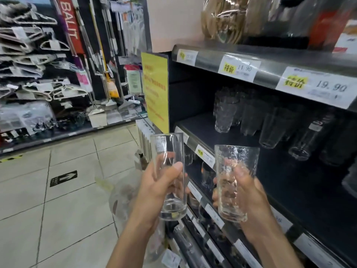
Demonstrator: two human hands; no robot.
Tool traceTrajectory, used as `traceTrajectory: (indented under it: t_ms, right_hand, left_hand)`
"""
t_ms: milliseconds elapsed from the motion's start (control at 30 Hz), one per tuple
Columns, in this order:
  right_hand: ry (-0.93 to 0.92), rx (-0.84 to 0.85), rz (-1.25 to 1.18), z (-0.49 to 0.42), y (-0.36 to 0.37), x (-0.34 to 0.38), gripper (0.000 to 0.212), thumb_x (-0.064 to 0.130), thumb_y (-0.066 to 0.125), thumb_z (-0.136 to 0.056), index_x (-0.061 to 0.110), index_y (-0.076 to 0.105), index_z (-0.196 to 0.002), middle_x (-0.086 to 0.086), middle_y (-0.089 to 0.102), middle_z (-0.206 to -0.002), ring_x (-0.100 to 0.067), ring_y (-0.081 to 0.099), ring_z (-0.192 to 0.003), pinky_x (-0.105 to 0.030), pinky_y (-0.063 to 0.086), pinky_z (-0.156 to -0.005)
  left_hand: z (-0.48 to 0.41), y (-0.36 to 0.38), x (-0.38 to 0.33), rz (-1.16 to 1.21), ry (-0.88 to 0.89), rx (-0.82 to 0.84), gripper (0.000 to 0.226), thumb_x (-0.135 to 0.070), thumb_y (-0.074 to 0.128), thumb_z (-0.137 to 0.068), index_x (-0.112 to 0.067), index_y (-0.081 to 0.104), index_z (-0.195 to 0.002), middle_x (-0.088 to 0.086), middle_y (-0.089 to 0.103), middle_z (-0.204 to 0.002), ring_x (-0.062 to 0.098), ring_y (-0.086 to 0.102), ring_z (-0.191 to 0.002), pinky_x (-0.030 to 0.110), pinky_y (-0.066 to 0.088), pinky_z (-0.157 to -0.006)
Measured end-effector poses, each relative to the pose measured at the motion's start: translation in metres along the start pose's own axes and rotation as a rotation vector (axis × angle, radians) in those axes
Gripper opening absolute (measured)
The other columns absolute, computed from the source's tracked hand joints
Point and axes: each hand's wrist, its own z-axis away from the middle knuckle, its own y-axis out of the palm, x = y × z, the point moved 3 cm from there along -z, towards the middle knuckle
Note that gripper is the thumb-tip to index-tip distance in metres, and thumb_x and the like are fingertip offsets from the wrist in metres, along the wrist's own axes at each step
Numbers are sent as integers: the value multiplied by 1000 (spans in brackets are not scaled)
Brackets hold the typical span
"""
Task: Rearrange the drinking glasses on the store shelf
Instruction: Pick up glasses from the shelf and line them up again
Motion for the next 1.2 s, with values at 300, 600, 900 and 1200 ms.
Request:
traceTrajectory:
  t_ms: [300, 600, 900, 1200]
  right_hand:
    - [-150, -214, -7, -69, -2, -3, 94, 84, 76, -40, 28, 63, -114, -11, 75, -95, -32, 73, -84, -57, 55, -86]
    - [-223, -519, -60, -76, -12, 16, 38, 48, 86, -63, 49, 64, -93, 4, 76, -78, -11, 73, -70, -27, 57, -62]
    - [-315, -903, 44, -45, -7, 11, 49, 74, 73, -54, 55, 65, -99, 1, 75, -105, -23, 73, -94, -45, 57, -83]
    - [-188, -1107, 376, -76, 12, 25, 51, 77, 61, -73, 36, 59, -104, 8, 73, -93, 4, 65, -85, -26, 48, -80]
  left_hand:
    - [-118, -3, 18, 37, -44, 207, 60, -50, 77, -65, -21, 60, -114, 15, 69, -87, 32, 66, -65, 41, 53, -68]
    - [-189, 39, 39, 42, -67, 507, 44, -47, 74, -70, -27, 64, -108, 18, 67, -82, 33, 64, -65, 45, 57, -70]
    - [-231, 79, 54, 155, -86, 750, 88, -64, 87, -52, -12, 56, -115, 11, 70, -82, 28, 66, -63, 41, 56, -65]
    - [-282, 87, 44, 161, 98, 937, 48, -39, 69, -73, -22, 54, -115, 10, 66, -80, 30, 64, -61, 38, 55, -61]
